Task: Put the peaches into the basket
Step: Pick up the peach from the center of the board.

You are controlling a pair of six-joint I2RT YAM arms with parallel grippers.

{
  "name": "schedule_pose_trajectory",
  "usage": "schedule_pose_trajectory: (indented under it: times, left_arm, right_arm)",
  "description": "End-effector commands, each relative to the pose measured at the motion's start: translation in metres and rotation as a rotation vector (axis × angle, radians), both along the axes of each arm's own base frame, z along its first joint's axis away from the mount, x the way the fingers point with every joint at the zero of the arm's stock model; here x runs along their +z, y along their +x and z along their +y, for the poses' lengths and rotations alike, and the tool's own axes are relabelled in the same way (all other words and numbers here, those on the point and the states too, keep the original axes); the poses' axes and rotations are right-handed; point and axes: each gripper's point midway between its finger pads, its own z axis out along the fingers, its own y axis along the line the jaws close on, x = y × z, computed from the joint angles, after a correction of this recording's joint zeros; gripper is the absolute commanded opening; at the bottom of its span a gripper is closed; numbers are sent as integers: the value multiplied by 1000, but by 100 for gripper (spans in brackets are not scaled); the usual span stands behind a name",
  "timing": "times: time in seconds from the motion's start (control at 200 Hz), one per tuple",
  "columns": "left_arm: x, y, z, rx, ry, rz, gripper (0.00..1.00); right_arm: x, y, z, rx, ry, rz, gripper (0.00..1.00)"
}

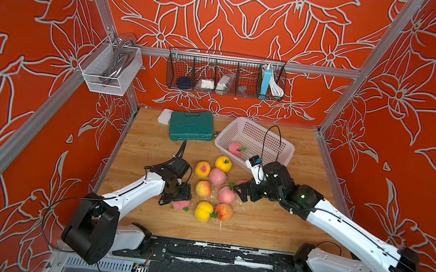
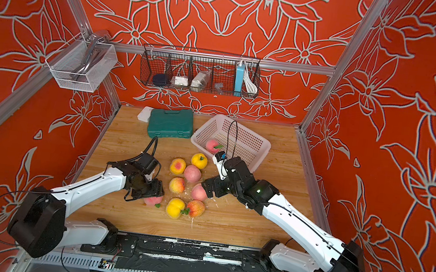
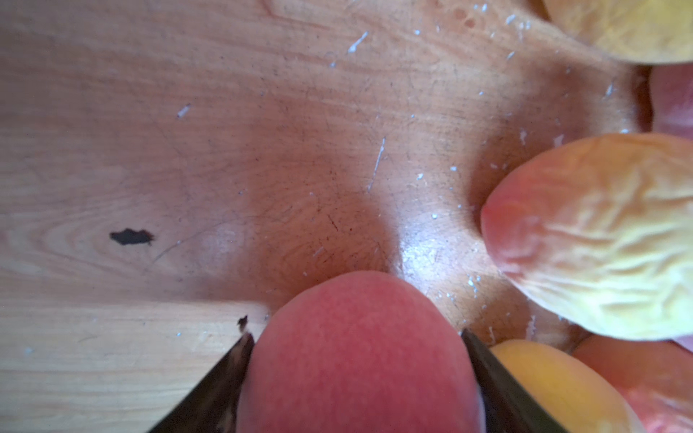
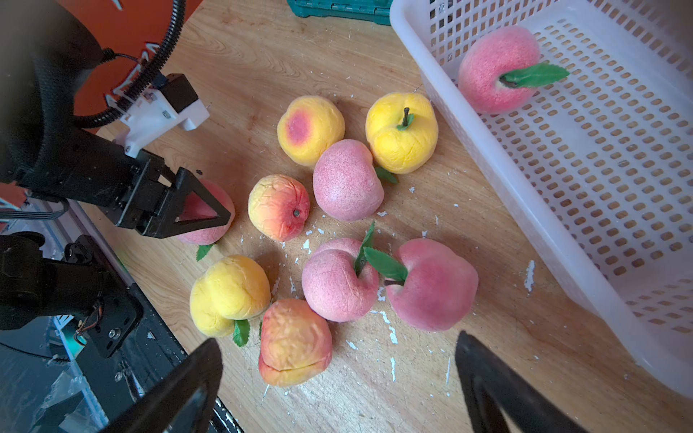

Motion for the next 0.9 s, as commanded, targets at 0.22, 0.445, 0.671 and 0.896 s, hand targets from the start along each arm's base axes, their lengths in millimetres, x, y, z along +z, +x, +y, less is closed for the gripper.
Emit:
schedule_pose_trajectory:
  times: [0.22, 0.445, 0.671, 0.896]
  left_arm:
    - [72, 36, -8, -50, -1, -142, 68]
    - [127, 79, -33, -84, -73, -252, 67]
    - [160, 131, -63, -133, -128, -325, 67]
    - [175, 181, -104, -209, -145, -385, 67]
  right_arm:
    - [19, 7, -29, -83, -21, -87, 99]
    - [35, 14, -44, -132, -9, -138, 99]
    - [34, 20, -53, -144, -28, -116, 99]
    - [37, 25, -70, -192, -30, -119, 99]
